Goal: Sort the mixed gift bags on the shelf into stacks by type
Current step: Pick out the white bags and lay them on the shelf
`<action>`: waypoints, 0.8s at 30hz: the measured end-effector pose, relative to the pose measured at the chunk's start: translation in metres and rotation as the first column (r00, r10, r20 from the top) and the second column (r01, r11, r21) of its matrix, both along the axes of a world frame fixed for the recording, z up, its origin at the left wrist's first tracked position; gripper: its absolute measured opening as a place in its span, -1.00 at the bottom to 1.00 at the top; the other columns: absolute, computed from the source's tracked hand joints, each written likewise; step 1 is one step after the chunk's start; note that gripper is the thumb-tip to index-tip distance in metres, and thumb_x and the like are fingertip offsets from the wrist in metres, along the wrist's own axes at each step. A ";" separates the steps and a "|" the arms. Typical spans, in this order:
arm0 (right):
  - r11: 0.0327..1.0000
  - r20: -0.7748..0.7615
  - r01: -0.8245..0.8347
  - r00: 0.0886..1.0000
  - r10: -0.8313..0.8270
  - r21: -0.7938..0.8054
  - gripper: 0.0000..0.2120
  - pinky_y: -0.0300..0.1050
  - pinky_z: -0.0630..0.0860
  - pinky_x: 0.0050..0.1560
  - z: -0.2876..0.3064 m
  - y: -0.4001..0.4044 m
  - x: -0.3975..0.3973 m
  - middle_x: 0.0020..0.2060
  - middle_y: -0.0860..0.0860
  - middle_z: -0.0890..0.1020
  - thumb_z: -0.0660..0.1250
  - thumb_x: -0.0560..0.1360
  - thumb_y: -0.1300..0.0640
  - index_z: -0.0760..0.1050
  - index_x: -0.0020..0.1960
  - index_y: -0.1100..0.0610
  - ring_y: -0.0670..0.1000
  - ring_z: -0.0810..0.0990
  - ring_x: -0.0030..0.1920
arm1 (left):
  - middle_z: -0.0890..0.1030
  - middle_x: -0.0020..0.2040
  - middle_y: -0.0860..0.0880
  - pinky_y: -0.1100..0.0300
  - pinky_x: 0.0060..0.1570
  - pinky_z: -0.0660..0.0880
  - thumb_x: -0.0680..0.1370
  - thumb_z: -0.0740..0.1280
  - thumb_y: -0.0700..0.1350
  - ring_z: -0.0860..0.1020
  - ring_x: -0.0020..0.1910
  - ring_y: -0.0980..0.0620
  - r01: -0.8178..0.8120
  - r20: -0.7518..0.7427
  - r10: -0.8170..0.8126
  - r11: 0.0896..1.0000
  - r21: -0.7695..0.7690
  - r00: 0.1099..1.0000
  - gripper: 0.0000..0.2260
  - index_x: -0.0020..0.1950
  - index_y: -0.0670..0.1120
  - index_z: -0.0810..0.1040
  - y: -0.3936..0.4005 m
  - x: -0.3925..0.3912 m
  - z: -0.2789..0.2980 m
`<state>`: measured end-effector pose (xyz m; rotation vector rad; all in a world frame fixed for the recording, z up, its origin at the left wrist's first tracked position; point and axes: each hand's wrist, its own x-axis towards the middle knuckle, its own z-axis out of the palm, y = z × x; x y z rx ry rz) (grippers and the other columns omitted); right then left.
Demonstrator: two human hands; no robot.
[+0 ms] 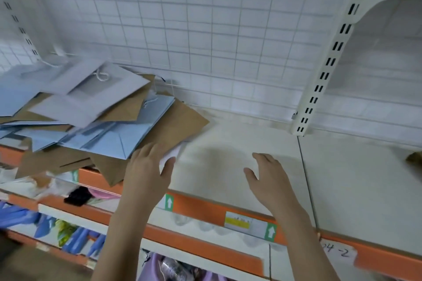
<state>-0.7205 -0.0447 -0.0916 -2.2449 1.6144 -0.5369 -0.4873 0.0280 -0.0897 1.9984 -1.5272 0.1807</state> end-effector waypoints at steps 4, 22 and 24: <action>0.998 0.014 -0.058 0.998 0.058 -0.033 -0.54 -0.17 0.21 0.34 0.007 -0.012 0.046 0.38 0.04 0.34 0.14 0.59 0.04 0.21 0.45 0.15 0.04 0.27 0.39 | 0.58 0.13 -0.23 -0.08 0.05 0.44 0.50 0.28 -0.06 0.51 0.06 -0.31 -0.130 -0.043 0.128 0.990 -0.063 0.991 -0.63 0.23 -0.23 0.52 0.006 0.038 0.016; 0.952 0.204 0.008 0.977 0.058 -0.307 -0.69 -0.17 0.35 0.11 0.041 0.028 0.350 0.11 0.11 0.56 0.28 0.53 0.14 0.48 0.23 0.22 0.11 0.48 0.18 | 0.64 0.01 -0.08 0.19 -0.19 0.44 0.52 0.32 -0.11 0.60 -0.09 -0.07 -0.116 -0.177 0.102 0.991 -0.070 0.979 -0.75 0.18 -0.13 0.55 0.052 0.328 0.017; 0.948 0.199 -0.008 0.977 0.075 -0.319 -0.70 -0.18 0.34 0.09 0.046 0.027 0.374 0.06 0.12 0.59 0.30 0.51 0.16 0.49 0.22 0.24 0.13 0.50 0.13 | 0.65 -0.03 -0.08 0.20 -0.22 0.43 0.52 0.32 -0.12 0.61 -0.11 -0.08 -0.110 -0.167 0.097 0.992 -0.065 0.981 -0.77 0.15 -0.13 0.56 0.052 0.352 0.017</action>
